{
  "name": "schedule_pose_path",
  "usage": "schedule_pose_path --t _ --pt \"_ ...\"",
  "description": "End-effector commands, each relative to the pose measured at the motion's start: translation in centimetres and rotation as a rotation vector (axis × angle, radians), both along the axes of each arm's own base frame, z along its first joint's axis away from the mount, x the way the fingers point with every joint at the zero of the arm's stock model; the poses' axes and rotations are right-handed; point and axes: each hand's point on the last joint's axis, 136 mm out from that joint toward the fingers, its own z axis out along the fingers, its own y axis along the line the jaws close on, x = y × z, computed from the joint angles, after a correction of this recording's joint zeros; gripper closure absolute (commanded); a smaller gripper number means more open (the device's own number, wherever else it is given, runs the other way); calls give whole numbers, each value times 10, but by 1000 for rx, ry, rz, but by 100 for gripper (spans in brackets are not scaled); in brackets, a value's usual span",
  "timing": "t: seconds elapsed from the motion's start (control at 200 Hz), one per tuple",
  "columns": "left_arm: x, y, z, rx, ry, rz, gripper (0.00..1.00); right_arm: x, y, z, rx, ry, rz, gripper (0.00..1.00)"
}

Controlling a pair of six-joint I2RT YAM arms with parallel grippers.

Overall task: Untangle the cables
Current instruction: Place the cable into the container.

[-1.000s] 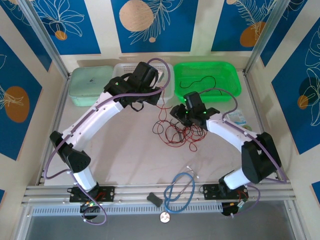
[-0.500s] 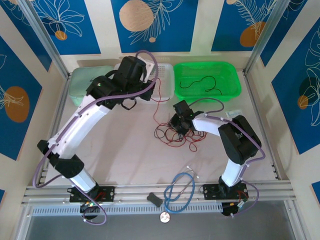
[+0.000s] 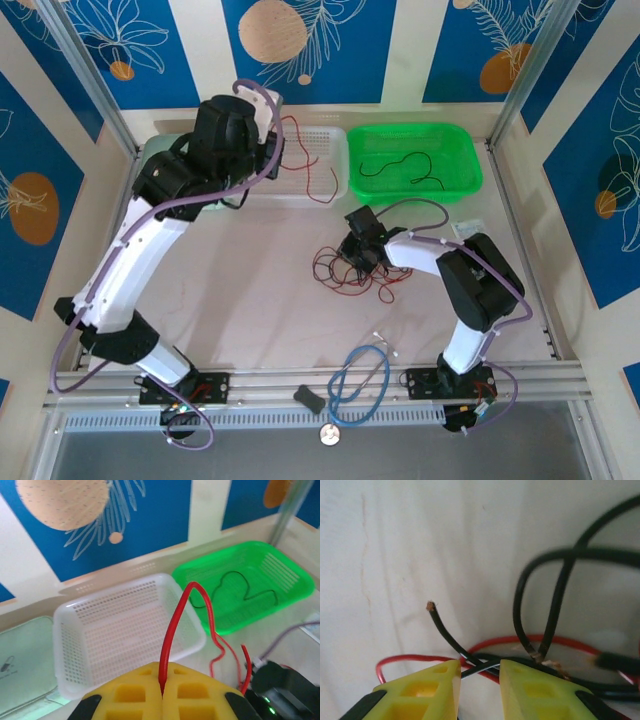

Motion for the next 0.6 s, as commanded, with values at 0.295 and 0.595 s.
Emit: schedule_pose_path --t 0.295,0.595 --pt "113 24 -7 -65 -85 155 100 -51 -7 79 -141 -143 211 68" --pt "182 29 -62 -43 -83 211 100 -91 -26 127 -103 -236 237 66"
